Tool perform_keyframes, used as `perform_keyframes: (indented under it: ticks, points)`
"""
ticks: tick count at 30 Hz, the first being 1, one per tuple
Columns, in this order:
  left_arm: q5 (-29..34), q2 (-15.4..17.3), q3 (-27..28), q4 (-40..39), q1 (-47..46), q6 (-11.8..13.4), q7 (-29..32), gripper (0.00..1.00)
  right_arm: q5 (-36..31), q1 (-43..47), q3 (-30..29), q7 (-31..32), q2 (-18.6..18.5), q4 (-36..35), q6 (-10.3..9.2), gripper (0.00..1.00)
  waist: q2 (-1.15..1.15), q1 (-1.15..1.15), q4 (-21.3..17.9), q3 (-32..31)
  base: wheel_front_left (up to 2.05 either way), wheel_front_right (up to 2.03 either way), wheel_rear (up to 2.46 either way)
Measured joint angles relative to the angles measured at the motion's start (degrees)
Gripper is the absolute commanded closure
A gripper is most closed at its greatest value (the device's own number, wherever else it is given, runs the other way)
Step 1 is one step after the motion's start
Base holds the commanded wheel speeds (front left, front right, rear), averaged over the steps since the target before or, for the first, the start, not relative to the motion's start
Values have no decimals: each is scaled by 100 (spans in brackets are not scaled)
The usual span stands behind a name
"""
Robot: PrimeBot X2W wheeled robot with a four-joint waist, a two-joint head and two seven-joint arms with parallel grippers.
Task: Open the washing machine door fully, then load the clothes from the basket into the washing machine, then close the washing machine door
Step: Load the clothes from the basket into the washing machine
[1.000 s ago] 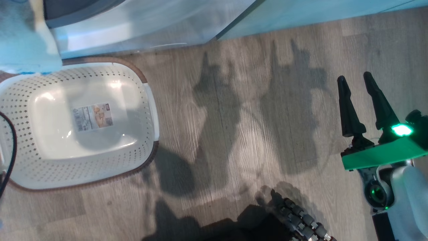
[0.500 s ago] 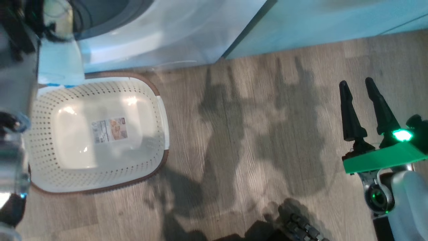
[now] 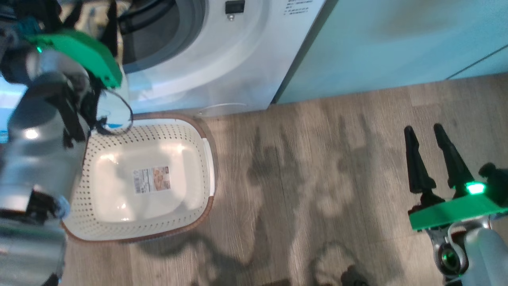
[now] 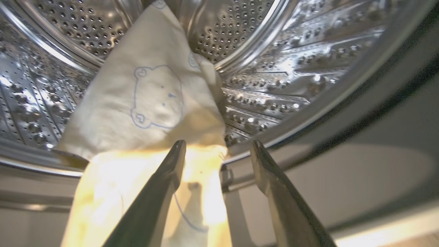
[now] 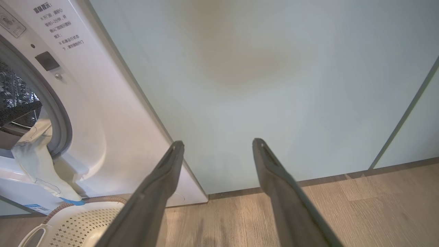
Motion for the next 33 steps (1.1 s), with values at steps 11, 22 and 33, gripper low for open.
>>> perform_keyframes:
  ticks: [11, 22, 33]
  points:
    - [-214, 63, 326, -1318, 1578, 97, 4, 0, -1, 370, -186, 0, -25, -8, 0, 0, 0, 0, 219, -427, 0, 0, 0]
    - [-201, -157, 1532, -3099, 3893, 403, 5, 0, -2, 447, -224, 0, -48, -16, 0, 0, 0, 0, 406, -673, 0, 0, 0]
    - [-118, -511, 2137, -3426, 4665, 300, 5, 0, -2, 536, -242, 0, -49, -70, 0, 0, 0, 1, 551, -589, 0, 0, 0]
